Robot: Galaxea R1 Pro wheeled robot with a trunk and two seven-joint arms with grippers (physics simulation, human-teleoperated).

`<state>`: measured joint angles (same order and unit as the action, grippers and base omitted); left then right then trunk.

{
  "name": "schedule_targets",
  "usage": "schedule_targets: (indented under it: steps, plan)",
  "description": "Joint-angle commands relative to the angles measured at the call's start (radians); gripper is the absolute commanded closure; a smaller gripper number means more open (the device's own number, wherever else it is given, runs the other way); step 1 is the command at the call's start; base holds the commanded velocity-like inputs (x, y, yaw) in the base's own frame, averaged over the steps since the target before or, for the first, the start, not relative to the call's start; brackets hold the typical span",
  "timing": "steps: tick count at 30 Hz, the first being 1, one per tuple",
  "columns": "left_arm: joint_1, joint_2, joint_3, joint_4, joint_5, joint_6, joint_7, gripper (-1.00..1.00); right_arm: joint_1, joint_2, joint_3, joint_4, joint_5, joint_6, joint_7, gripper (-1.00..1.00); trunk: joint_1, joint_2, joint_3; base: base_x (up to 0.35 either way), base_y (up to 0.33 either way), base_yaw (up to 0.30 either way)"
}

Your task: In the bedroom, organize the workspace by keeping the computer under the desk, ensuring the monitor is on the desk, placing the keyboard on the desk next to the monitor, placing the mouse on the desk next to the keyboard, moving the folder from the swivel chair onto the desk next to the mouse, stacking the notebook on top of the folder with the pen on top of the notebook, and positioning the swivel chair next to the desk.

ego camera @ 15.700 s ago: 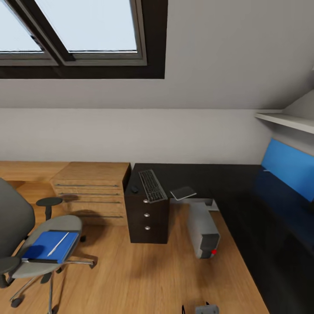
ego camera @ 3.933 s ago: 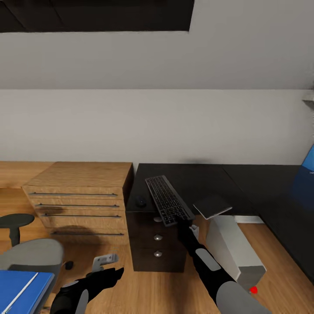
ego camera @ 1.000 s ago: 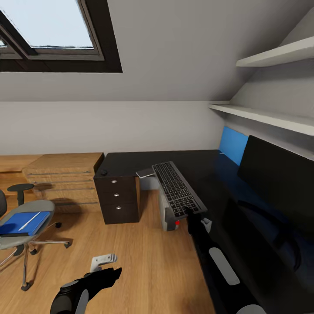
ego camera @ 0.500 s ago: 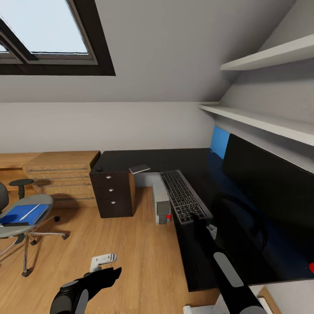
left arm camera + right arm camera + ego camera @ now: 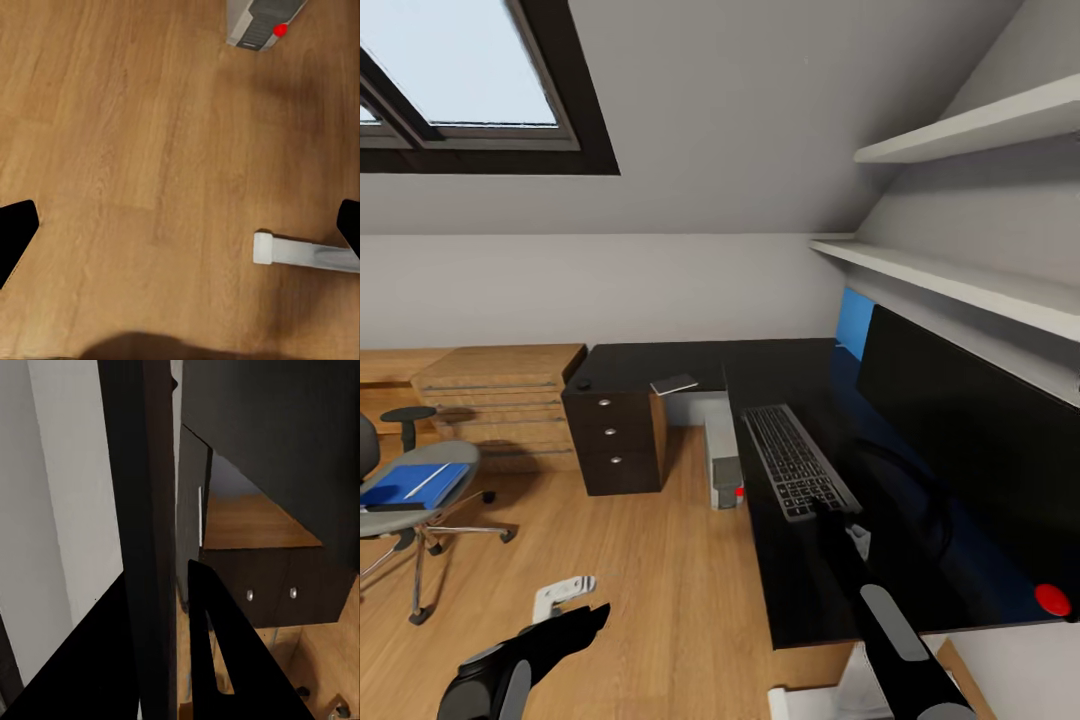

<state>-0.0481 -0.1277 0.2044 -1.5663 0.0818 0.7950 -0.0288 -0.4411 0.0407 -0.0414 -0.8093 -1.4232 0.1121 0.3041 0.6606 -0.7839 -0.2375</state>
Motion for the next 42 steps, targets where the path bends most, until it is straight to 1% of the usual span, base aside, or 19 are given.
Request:
schedule_targets:
  steps: [1, 2, 5, 8, 11, 13, 14, 15, 17, 18, 21, 22, 24, 29, 42]
  plan:
    - [-0.001, -0.001, 0.021, -0.002, 0.008, 0.006, -0.002, -1.00, -0.001, -0.001, -0.012, 0.001, -0.012, 0.011, 0.004, 1.00, 0.000, -0.001, -0.001, 0.000, -0.181, 0.000]
    - [-0.001, -0.001, 0.037, -0.002, 0.008, 0.006, -0.003, -1.00, -0.001, -0.002, -0.018, 0.000, -0.012, 0.011, 0.003, 1.00, 0.000, -0.001, -0.001, 0.000, -0.229, 0.000]
    - [-0.001, -0.001, 0.060, -0.003, 0.009, 0.006, -0.003, -1.00, -0.001, -0.004, -0.027, 0.000, -0.012, 0.011, 0.002, 1.00, 0.000, -0.001, -0.001, 0.000, -0.268, 0.000]
    - [-0.001, -0.001, 0.072, -0.003, 0.009, 0.007, -0.003, -1.00, -0.001, -0.005, -0.030, -0.001, -0.013, 0.011, 0.001, 1.00, 0.000, -0.001, -0.001, 0.000, -0.276, 0.000]
    - [-0.001, 0.000, 0.081, -0.003, 0.009, 0.011, -0.002, -1.00, -0.001, -0.003, -0.032, -0.002, -0.014, 0.010, 0.003, 1.00, 0.000, -0.001, -0.001, 0.000, -0.048, 0.000]
    - [-0.001, 0.000, 0.097, -0.005, 0.009, 0.012, -0.002, -1.00, -0.001, -0.002, -0.033, -0.005, -0.015, 0.009, 0.005, 1.00, 0.000, -0.001, -0.001, 0.000, -0.020, 0.000]
    - [-0.001, 0.000, 0.118, -0.016, 0.009, 0.014, -0.002, -1.00, -0.001, -0.001, -0.036, -0.013, -0.016, 0.009, 0.007, 1.00, 0.000, -0.001, -0.001, 0.000, -0.009, 0.000]
    - [-0.001, -0.001, 0.130, -0.028, 0.010, 0.015, -0.002, -1.00, -0.001, -0.001, -0.040, -0.020, -0.020, 0.009, 0.007, 1.00, 0.000, -0.001, -0.001, 0.000, -0.006, 0.000]
    - [-0.001, -0.001, 0.142, -0.040, 0.017, 0.016, -0.002, -1.00, -0.001, -0.002, -0.046, -0.027, -0.031, 0.010, 0.008, 1.00, 0.000, -0.001, -0.001, 0.000, -0.004, 0.000]
    - [-0.001, -0.001, 0.144, -0.042, 0.021, 0.016, -0.001, -1.00, -0.001, -0.002, -0.048, -0.029, -0.036, 0.010, 0.008, 1.00, 0.004, -0.008, -0.005, 0.000, -0.002, 0.000]
    - [-0.001, -0.001, 0.151, -0.049, 0.048, 0.016, 0.000, -1.00, -0.001, -0.003, -0.053, -0.032, -0.048, 0.010, 0.005, 1.00, 0.016, -0.029, -0.014, 0.000, -0.001, 0.000]
    - [-0.001, 0.000, 0.154, -0.050, 0.062, 0.016, 0.001, -1.00, -0.001, -0.004, -0.055, -0.033, -0.052, 0.011, 0.004, 1.00, 0.019, -0.036, -0.017, 0.000, 0.000, 0.000]
    - [-0.001, 0.000, 0.155, -0.051, 0.070, 0.016, 0.001, -1.00, -0.001, -0.004, -0.056, -0.034, -0.054, 0.010, 0.003, 1.00, 0.027, -0.050, -0.023, 0.000, 0.000, 0.000]
    - [-0.001, 0.000, 0.156, -0.052, 0.076, 0.016, 0.001, -1.00, -0.001, -0.003, -0.055, -0.034, -0.057, 0.009, 0.003, 1.00, 0.046, -0.085, -0.039, 0.000, 0.000, 0.000]
    - [-0.001, -0.001, 0.156, -0.052, 0.078, 0.018, 0.002, -1.00, -0.001, -0.002, -0.054, -0.034, -0.059, 0.011, 0.003, 1.00, 0.096, -0.176, -0.080, 0.000, 0.000, 0.000]
